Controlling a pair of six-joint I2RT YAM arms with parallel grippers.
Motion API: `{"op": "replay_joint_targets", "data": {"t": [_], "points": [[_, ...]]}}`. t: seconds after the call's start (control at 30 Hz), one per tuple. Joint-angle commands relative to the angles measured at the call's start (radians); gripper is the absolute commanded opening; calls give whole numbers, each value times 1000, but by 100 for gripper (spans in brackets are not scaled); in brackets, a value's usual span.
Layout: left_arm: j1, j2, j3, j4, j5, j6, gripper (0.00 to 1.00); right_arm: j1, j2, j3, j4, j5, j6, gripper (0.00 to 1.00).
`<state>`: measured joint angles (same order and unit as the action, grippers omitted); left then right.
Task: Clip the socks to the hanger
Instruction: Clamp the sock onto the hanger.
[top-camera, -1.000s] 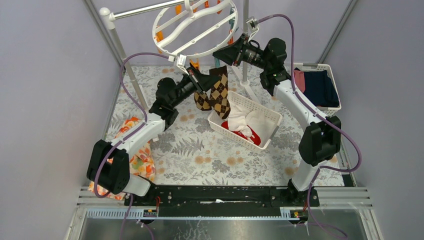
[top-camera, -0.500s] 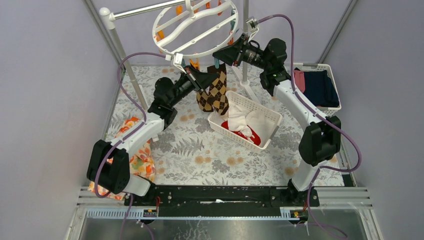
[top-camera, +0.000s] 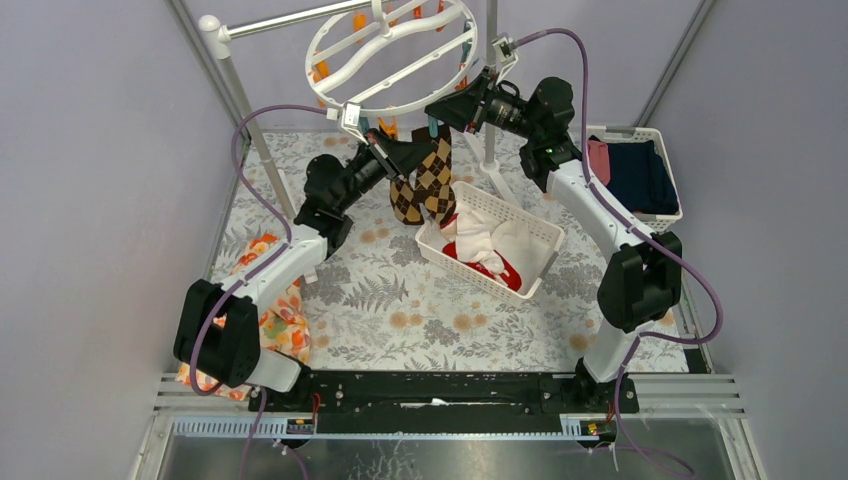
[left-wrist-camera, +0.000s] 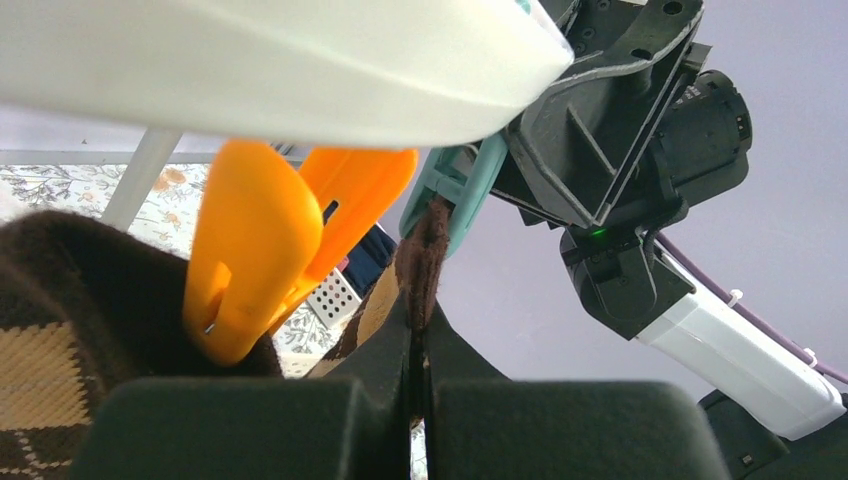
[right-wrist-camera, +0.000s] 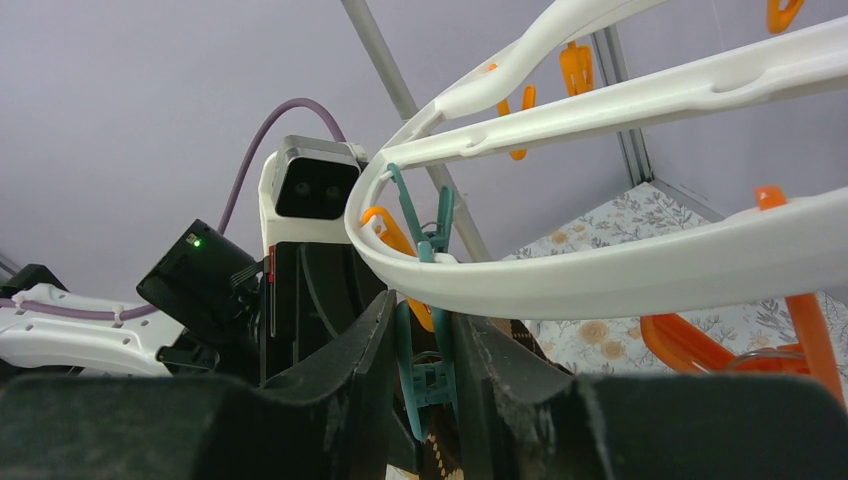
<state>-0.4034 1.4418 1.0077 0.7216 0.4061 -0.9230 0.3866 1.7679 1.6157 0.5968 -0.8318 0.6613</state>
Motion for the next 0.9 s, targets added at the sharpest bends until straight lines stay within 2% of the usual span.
{"op": "replay_joint_targets", "data": {"t": [0.0, 0.07, 0.13, 0.2, 0.3, 0.43, 0.57, 0.67, 0.8, 0.87], "points": [[9, 14, 0, 76, 20, -24, 0, 14, -46, 3, 68, -22, 20, 0], [9, 14, -1, 79, 20, -26, 0, 13, -44, 4, 70, -24, 21, 1], [9, 13, 0, 78, 22, -27, 0, 14, -43, 1, 74, -28, 26, 5], [10, 13, 0, 77, 25, -25, 0, 14, -42, 1, 77, -29, 28, 21], [12, 12, -1, 72, 27, -23, 0, 14, -45, 1, 66, -25, 19, 39], [16, 14, -3, 64, 30, -22, 1, 14, -54, -2, 50, -18, 0, 54], [17, 16, 3, 52, 30, -20, 7, 14, -65, -10, 36, -8, -19, 65], [17, 13, 4, 34, 25, -14, 18, 14, -81, -18, 4, 5, -56, 72], [18, -9, -9, 0, 19, 6, 47, 8, -120, -23, -117, 49, -170, 78], [17, -43, -18, -46, 7, 32, 58, -6, -148, -43, -158, 70, -213, 80]]}}
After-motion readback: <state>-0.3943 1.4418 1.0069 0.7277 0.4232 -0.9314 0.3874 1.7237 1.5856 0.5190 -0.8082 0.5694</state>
